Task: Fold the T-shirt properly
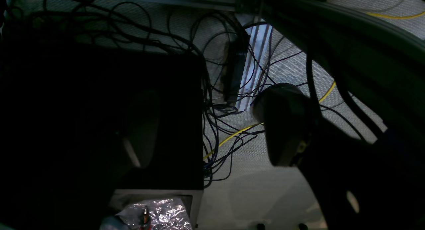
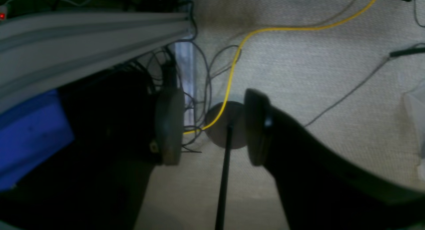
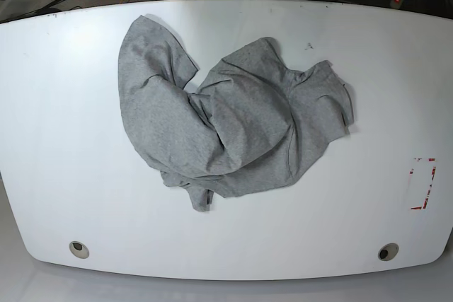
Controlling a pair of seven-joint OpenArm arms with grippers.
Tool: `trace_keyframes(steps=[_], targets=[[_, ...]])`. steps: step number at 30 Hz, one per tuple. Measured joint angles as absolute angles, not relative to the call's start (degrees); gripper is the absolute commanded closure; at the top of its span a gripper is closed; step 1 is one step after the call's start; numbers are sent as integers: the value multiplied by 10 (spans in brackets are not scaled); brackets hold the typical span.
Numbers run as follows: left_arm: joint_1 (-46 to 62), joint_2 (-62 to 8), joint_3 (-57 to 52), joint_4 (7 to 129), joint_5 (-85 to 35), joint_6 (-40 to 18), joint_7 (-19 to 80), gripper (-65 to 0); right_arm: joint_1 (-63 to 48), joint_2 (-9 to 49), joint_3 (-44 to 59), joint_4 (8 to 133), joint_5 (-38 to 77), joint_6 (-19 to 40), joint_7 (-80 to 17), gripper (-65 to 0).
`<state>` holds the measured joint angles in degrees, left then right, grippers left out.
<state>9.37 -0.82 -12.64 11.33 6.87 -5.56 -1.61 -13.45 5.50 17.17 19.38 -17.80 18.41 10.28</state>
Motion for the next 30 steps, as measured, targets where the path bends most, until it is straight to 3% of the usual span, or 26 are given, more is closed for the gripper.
trace_keyframes(steps=[2,4,18,30], targets=[[102,-13,-138,138,64,-73,-39,-449,-119,57,173,183,-178,180,101,-282],[96,-11,-121,119,73,-45,-14,-449,-120,53,172,192,-178,182,102,-279],[115,-8,-123,123,69,-51,-57,-447,-125,42,173,196,-178,182,103,-276],[218,-3,-123,285,69,-52,-66,-447,-217,27,174,330,-178,183,94,-276]])
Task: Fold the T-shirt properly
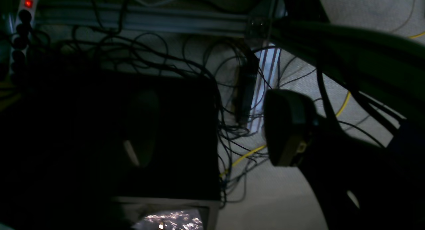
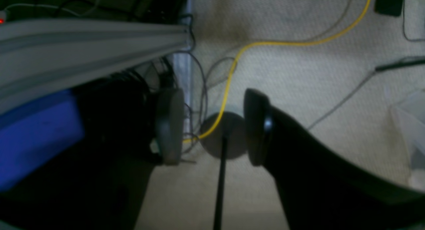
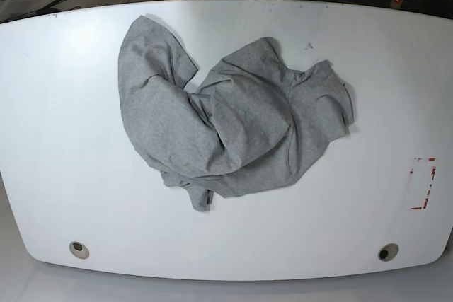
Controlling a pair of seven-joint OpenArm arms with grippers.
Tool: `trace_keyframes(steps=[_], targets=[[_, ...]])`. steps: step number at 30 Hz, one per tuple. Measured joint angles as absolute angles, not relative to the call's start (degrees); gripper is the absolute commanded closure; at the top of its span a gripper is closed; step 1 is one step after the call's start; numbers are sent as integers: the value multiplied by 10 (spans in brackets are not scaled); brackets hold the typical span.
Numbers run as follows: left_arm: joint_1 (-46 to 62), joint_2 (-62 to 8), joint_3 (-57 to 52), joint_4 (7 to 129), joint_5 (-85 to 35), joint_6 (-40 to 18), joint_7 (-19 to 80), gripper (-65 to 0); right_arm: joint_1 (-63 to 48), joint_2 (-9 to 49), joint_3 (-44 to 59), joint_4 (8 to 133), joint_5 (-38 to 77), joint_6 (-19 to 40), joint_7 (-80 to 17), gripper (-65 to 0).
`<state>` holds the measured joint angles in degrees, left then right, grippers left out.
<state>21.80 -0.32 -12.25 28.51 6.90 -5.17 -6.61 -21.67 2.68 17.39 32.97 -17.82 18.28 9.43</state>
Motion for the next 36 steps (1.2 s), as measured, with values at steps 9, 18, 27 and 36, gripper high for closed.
trace_keyframes(steps=[9,18,27,36], targets=[[364,-4,-125,497,67,-52,-64,-447,-306,11,173,455,-178,188,97,-276],[508,6,-125,732,68,-53,-58,-449,-401,-23,169,599,-179,195,94,-276],[626,-8,-119,931,69,-58,-56,-450,-518,-40,171,767,-92,196,91,-276],[705,-63,-102,1076,49,-55,-58,-450,-629,-39,170,952,72,298,32,-276]])
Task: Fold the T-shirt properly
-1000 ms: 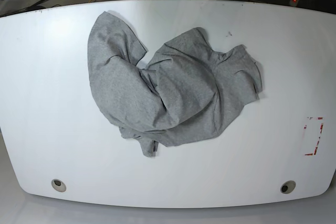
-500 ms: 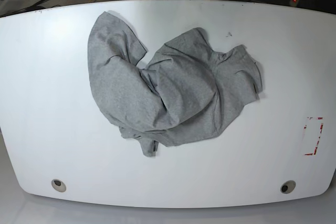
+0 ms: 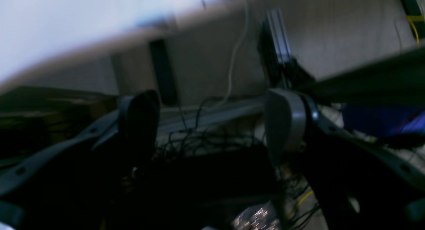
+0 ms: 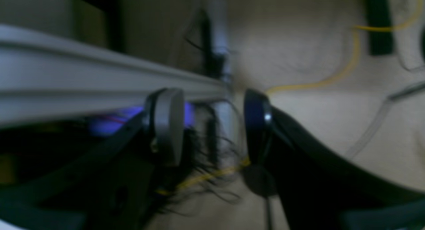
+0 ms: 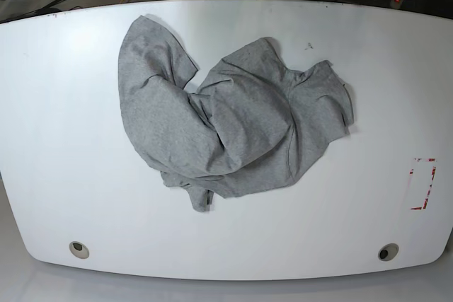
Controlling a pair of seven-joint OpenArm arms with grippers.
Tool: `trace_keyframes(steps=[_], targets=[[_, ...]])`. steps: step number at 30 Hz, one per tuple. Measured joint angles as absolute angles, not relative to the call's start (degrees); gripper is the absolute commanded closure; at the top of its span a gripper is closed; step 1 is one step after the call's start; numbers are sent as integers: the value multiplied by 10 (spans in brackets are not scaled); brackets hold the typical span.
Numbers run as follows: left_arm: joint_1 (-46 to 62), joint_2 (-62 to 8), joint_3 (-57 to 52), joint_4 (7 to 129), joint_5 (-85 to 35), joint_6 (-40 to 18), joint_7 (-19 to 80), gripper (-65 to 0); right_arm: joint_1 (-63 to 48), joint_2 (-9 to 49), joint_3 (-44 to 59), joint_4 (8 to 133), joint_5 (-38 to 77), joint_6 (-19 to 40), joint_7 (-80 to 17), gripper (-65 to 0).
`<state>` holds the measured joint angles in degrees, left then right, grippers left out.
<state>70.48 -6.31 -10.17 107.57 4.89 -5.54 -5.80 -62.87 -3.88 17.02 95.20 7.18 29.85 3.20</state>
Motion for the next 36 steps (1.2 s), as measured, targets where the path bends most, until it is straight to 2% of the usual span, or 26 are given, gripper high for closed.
trace_keyframes(steps=[5,11,20,28,32,36], targets=[[726,-66,-100,1127,-47,-57,-57,-451,-679,-38,171,1064,143,320,-10,-276],[724,-132,-89,1144,-154,-54,-56,-451,-699,-39,171,1145,178,320,-11,-276],[625,-216,-48,1144,-284,-50,-57,-453,-629,-21,197,1150,215,317,-11,-276],[541,-298,56,1142,-336,-47,-57,-454,-570,-22,193,1150,210,324,-17,-276],[472,-310,110,1133,-354,-49,11,-454,-533,-16,198,1150,211,319,-25,-276],[421,-295,131,1129,-357,-43,73,-453,-488,13,195,1150,208,326,-108,-276]])
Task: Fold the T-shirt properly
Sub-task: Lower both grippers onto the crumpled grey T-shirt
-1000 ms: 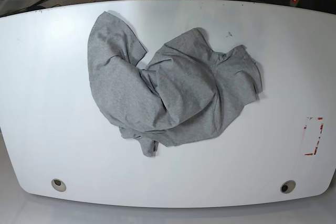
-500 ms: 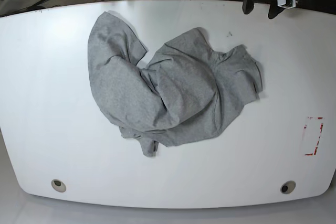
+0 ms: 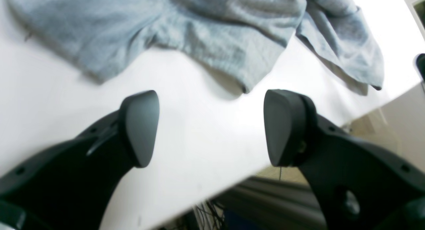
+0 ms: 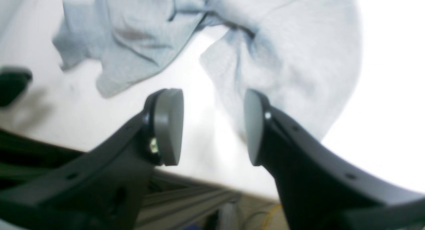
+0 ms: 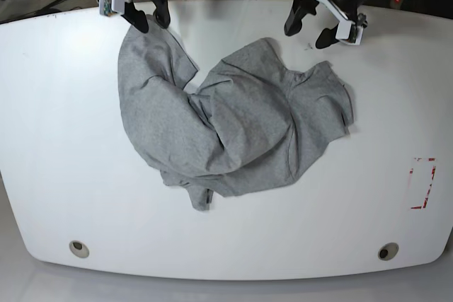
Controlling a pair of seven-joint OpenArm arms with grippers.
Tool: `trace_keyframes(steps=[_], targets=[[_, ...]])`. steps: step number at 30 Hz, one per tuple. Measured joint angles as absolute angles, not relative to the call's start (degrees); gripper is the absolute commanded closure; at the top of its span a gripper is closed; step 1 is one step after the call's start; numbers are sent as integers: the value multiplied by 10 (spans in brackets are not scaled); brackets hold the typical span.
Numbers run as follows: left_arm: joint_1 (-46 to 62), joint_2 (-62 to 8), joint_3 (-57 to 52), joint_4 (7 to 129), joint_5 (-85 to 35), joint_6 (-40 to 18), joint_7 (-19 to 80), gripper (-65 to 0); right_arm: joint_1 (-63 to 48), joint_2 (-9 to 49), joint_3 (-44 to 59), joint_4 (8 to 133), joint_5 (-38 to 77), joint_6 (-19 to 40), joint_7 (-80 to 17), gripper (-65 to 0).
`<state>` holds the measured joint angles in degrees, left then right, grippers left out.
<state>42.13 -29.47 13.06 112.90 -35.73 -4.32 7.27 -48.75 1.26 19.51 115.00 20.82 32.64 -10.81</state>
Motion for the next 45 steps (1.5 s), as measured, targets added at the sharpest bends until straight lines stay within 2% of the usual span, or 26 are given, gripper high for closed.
trace_keyframes(steps=[5,9,11,14,19,22,28,38,40,41,45], targets=[[394,-231,116,1129,-361,-7,132,-453,-440,38,199,1150,212,321,-171,-276],[370,-189,71,1120,-358,79,163,-461,-411,55,194,1150,213,325,-216,-276],[365,-170,49,1109,-359,99,163,-496,-402,58,194,1150,215,325,-235,-276],[368,-159,37,1092,-362,96,167,-522,-387,63,198,1150,212,326,-269,-276],[354,-161,34,1064,-361,101,171,-522,-364,69,198,1150,214,362,-288,-276],[325,-161,35,1041,-366,98,169,-522,-358,81,199,1150,213,358,-307,-276],[284,-174,35,989,-434,87,145,-522,-326,81,198,1150,214,361,-335,-276],[195,-220,128,943,-455,90,138,-517,-267,83,199,1149,213,359,-346,-282],[172,-222,142,929,-455,90,139,-485,-249,83,199,1149,210,358,-346,-284],[163,-221,146,922,-456,90,140,-435,-237,83,199,1149,211,358,-348,-284],[133,-221,151,891,-460,89,157,-160,-174,83,199,1146,209,359,-434,-284]])
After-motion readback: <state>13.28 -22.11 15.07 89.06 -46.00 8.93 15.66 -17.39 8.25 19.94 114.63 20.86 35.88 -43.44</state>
